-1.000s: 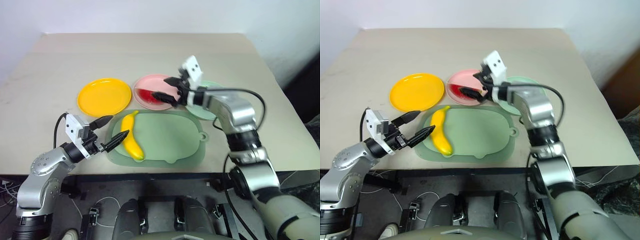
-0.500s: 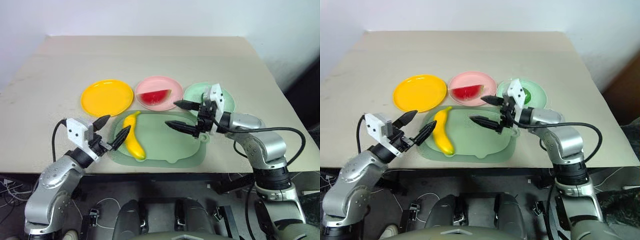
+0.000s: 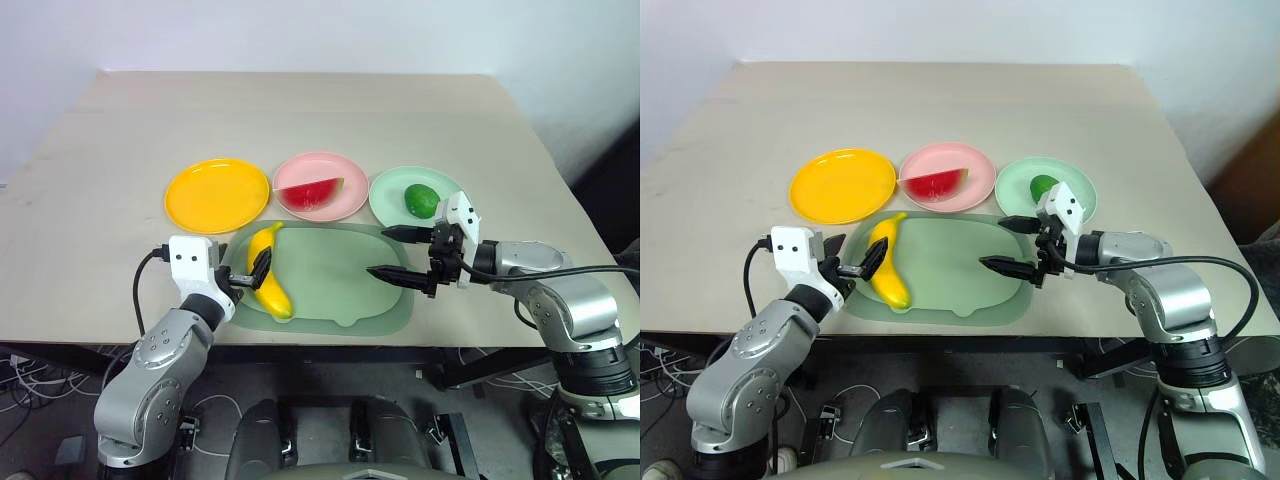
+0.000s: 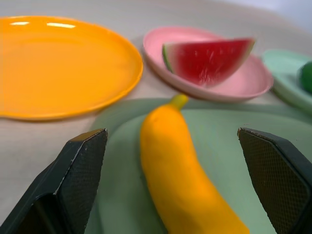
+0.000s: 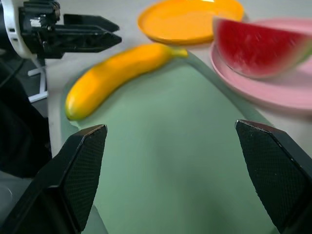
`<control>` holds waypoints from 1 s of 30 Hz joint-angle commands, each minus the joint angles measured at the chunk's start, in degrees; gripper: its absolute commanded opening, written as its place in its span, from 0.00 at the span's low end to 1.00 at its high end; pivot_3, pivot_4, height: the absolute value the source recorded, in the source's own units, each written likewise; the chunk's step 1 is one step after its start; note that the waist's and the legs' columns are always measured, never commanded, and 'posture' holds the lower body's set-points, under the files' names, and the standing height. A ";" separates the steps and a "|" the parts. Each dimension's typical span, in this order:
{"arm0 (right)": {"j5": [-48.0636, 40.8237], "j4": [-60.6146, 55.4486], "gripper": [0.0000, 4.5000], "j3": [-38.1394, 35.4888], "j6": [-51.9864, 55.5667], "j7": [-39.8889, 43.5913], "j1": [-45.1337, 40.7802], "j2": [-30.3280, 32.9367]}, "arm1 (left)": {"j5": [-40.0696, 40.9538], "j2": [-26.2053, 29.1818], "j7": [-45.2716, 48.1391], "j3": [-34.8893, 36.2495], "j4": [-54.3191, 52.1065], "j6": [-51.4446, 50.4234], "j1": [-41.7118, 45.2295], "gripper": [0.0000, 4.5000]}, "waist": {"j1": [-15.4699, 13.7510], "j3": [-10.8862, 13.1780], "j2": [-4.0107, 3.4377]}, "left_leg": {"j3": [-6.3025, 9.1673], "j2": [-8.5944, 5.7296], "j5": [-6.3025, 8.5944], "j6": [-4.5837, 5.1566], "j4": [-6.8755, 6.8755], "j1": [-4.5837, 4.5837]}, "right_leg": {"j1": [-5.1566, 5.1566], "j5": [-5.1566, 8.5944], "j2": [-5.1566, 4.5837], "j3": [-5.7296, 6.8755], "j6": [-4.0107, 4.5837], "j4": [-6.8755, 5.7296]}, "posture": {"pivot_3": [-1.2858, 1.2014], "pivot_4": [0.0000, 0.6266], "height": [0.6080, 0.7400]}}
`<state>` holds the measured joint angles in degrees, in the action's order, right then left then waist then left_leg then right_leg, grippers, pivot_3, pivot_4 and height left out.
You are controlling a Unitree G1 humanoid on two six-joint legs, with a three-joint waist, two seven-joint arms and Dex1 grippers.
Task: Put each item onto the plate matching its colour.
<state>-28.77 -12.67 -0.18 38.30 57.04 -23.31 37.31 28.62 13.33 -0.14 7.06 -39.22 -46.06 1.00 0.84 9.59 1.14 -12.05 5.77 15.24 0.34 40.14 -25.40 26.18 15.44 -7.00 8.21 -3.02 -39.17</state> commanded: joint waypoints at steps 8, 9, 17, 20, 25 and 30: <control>1.34 -0.05 0.99 -0.28 -1.00 -1.34 -0.08 1.45 | -5.60 2.60 -4.22 -2.40 3.55 -10.86 8.22 1.00 | -0.27 0.00 0.00 | 0.03 -0.04 0.00 0.01 0.04 0.00 | -0.06 0.00 -0.03 0.03 0.00 0.00 | 0.52 0.24 0.66; 1.36 -0.06 0.99 -0.55 -1.03 -1.66 -0.12 1.41 | -5.57 2.51 -3.92 -2.61 3.82 -11.58 8.83 1.00 | -0.21 0.00 0.00 | 0.03 -0.03 0.00 0.01 0.04 0.00 | -0.05 0.00 -0.03 0.02 0.00 0.00 | 0.52 0.24 0.66; 0.78 -2.19 0.99 -1.29 -0.38 -3.28 1.33 1.89 | -5.26 1.69 -0.43 -4.17 4.47 -13.02 10.35 1.00 | -0.28 0.00 0.01 | 0.02 -0.03 0.00 0.00 0.03 -0.01 | -0.04 0.00 -0.03 0.03 0.00 0.00 | 0.52 0.24 0.66; 1.16 -2.28 0.99 -1.12 -0.46 -4.11 1.53 1.98 | -4.71 1.22 0.67 -3.75 5.46 -14.40 11.14 1.00 | -0.22 0.00 0.00 | 0.03 -0.03 0.00 0.00 0.03 0.00 | -0.04 0.00 -0.03 0.03 0.00 0.00 | 0.52 0.24 0.66; 1.62 -1.98 1.00 -0.69 -0.79 -4.79 1.48 2.32 | -4.59 0.44 1.38 -3.03 7.68 -17.93 13.01 0.92 | -0.22 0.00 0.01 | 0.03 -0.03 0.00 0.00 0.04 0.00 | -0.04 0.00 -0.03 0.03 0.00 0.00 | 0.52 0.24 0.66; 2.16 -1.45 1.00 -0.43 -1.18 -5.47 1.37 2.46 | -5.35 1.92 2.73 -4.50 7.03 -18.77 13.60 0.59 | -0.19 0.00 0.01 | 0.03 -0.03 0.00 0.00 0.03 0.01 | -0.05 0.00 -0.03 0.03 0.00 -0.01 | 0.52 0.24 0.66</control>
<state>-26.83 -12.76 0.49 38.33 51.87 -21.43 39.07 24.07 14.04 2.38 2.95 -31.49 -63.78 14.61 0.65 9.58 1.14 -12.02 5.74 15.23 0.34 40.17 -25.39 26.13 15.44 -7.03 8.24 -3.03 -39.18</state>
